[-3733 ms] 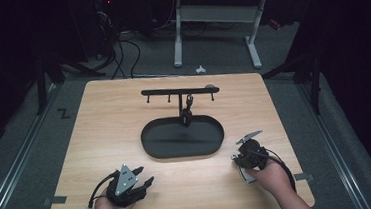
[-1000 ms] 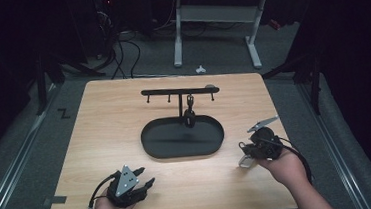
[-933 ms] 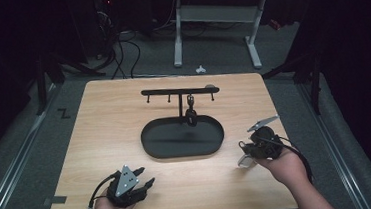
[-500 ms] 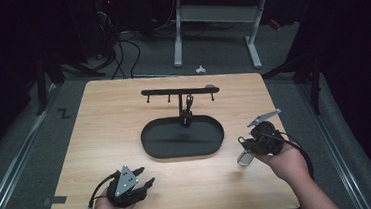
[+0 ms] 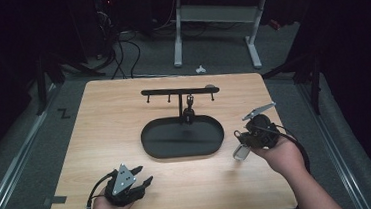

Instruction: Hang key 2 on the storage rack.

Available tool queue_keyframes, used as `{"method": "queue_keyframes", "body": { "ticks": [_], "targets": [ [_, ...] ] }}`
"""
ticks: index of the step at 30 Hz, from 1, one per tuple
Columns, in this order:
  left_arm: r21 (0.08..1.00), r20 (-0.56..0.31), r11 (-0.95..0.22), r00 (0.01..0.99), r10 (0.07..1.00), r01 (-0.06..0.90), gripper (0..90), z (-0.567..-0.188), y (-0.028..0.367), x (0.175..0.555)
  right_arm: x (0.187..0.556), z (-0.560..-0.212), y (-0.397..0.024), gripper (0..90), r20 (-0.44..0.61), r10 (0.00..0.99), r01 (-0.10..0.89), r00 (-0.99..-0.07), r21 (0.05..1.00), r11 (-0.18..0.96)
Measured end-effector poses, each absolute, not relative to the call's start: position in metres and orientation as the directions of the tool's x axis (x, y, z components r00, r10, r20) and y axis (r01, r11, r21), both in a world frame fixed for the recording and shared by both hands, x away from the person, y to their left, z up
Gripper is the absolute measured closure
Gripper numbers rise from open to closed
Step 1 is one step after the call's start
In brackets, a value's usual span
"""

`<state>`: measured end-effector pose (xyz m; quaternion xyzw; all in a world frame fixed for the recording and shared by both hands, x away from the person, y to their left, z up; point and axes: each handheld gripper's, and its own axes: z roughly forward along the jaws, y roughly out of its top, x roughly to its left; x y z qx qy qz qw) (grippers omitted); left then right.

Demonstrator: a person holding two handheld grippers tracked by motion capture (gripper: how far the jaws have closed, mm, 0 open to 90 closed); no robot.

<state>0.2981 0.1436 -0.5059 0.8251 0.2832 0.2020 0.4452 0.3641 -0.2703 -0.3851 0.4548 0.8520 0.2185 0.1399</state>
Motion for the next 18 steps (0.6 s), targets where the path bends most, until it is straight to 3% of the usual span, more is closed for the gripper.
{"method": "queue_keyframes", "body": {
  "ticks": [18],
  "targets": [
    [0.845,0.092,-0.435,0.716,0.692,0.312,49.2,-0.506,0.168,0.282,0.384,-0.367,-0.241,80.7,-0.071,0.799,0.672,-0.597,0.5,0.546]
  ]
}}
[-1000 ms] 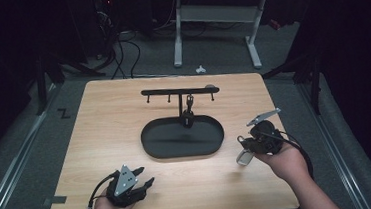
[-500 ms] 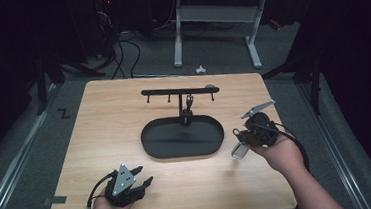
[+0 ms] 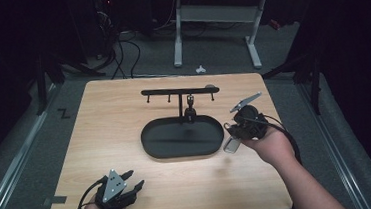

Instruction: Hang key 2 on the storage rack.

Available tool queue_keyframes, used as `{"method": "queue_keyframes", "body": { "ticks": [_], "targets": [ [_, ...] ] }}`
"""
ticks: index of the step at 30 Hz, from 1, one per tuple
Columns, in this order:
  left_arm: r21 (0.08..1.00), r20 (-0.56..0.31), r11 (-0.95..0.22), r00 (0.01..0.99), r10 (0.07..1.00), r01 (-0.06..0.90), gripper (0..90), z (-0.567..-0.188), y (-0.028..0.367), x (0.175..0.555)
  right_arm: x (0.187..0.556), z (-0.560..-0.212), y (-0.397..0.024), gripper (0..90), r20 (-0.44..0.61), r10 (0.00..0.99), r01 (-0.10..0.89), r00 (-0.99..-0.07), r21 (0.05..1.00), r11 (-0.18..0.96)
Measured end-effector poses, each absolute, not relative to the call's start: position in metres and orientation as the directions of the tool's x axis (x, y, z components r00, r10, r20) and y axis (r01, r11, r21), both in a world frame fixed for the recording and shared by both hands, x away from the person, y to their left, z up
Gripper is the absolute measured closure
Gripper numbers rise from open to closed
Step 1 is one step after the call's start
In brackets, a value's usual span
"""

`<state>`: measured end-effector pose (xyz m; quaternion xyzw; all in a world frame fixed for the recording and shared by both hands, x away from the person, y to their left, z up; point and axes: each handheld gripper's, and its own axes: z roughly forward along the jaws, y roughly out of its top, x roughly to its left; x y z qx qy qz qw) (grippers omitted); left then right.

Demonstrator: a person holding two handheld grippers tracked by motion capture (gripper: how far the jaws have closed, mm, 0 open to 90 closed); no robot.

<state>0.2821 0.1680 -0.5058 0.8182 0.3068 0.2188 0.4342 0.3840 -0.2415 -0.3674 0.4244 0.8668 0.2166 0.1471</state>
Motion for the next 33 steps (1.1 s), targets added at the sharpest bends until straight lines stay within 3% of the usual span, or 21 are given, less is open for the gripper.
{"method": "queue_keyframes", "body": {
  "ticks": [19,33],
  "targets": [
    [0.844,0.085,-0.414,0.677,0.731,0.341,49.4,-0.507,0.187,0.271,0.422,-0.332,-0.216,80.7,-0.095,0.785,0.619,-0.612,0.56,0.551],
    [0.838,0.082,-0.418,0.677,0.731,0.35,49.4,-0.508,0.189,0.272,0.455,-0.342,-0.214,80.3,-0.086,0.802,0.629,-0.591,0.573,0.525]
  ]
}}
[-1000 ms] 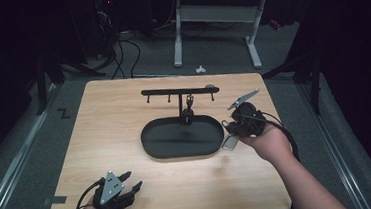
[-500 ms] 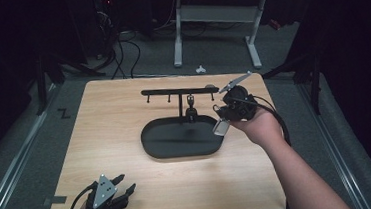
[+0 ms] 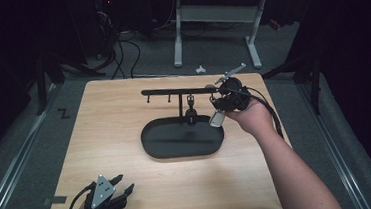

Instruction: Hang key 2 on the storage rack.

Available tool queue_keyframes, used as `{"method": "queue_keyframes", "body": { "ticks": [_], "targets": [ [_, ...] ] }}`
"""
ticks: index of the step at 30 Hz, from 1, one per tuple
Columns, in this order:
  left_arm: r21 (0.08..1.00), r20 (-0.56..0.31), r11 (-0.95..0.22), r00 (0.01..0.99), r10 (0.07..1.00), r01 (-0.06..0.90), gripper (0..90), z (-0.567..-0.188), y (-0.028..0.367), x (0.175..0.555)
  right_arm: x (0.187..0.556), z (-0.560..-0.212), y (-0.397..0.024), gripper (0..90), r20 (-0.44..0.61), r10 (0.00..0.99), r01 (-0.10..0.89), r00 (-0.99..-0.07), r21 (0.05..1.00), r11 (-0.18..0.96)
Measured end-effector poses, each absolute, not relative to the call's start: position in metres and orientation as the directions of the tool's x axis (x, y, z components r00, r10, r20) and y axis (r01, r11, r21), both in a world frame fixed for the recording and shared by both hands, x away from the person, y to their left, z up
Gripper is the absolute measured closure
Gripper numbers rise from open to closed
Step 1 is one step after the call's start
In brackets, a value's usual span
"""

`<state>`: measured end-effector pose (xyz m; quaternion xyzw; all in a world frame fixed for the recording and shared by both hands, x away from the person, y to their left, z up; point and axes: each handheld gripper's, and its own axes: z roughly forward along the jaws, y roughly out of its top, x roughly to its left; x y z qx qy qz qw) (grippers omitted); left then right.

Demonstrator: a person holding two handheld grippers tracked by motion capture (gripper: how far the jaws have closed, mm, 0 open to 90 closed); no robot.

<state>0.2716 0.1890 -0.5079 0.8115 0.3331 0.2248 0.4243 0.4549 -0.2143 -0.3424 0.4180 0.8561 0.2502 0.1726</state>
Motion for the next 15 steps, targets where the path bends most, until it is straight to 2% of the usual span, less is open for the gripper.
{"method": "queue_keyframes", "body": {
  "ticks": [5,9,15],
  "targets": [
    [0.839,0.083,-0.418,0.677,0.732,0.349,49.3,-0.508,0.189,0.271,0.46,-0.35,-0.212,78.6,-0.108,0.806,0.62,-0.582,0.583,0.525],
    [0.84,0.081,-0.415,0.676,0.733,0.349,49.3,-0.509,0.189,0.272,0.46,-0.354,-0.213,66.5,-0.115,0.819,0.619,-0.563,0.597,0.51],
    [0.836,0.087,-0.425,0.681,0.727,0.347,49.2,-0.509,0.186,0.272,0.444,-0.363,-0.224,55.8,-0.097,0.836,0.615,-0.54,0.632,0.47]
  ]
}}
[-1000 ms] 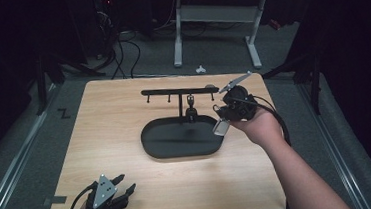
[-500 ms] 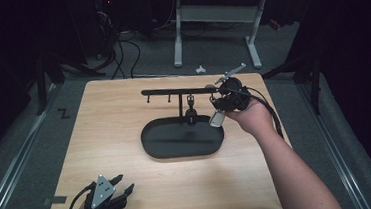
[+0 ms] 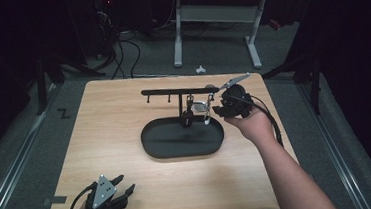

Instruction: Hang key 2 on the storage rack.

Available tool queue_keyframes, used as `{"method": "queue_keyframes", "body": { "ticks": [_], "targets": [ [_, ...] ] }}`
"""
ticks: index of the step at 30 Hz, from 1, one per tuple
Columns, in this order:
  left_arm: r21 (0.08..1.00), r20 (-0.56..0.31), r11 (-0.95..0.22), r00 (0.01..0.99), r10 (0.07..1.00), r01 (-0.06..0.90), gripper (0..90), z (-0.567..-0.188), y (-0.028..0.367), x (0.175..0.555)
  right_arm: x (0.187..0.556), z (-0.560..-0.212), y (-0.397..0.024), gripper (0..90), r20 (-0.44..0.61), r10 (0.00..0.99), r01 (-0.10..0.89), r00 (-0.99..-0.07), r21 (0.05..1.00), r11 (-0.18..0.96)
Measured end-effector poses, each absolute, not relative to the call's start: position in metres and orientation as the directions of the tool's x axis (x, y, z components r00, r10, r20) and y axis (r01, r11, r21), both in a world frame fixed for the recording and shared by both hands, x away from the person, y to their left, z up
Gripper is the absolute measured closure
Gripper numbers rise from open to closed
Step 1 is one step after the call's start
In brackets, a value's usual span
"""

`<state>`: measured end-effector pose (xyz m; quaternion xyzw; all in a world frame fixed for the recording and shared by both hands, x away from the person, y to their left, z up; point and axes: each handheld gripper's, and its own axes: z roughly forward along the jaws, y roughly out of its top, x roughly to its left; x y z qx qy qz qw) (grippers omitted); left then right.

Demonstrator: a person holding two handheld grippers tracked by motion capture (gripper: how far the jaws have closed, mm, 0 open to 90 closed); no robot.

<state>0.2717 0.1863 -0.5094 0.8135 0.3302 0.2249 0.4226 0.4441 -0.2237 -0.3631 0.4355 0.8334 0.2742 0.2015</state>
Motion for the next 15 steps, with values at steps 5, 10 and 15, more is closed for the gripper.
{"method": "queue_keyframes", "body": {
  "ticks": [5,10,15],
  "targets": [
    [0.83,0.094,-0.438,0.688,0.72,0.346,48.8,-0.511,0.183,0.272,0.415,-0.389,-0.236,48.8,-0.097,0.841,0.602,-0.532,0.655,0.457],
    [0.823,0.094,-0.447,0.692,0.715,0.35,48.5,-0.512,0.181,0.272,0.39,-0.421,-0.25,43.0,-0.071,0.864,0.617,-0.499,0.671,0.411],
    [0.819,0.096,-0.453,0.695,0.713,0.352,48.2,-0.514,0.179,0.273,0.365,-0.458,-0.269,39.5,-0.035,0.891,0.64,-0.452,0.683,0.351]
  ]
}}
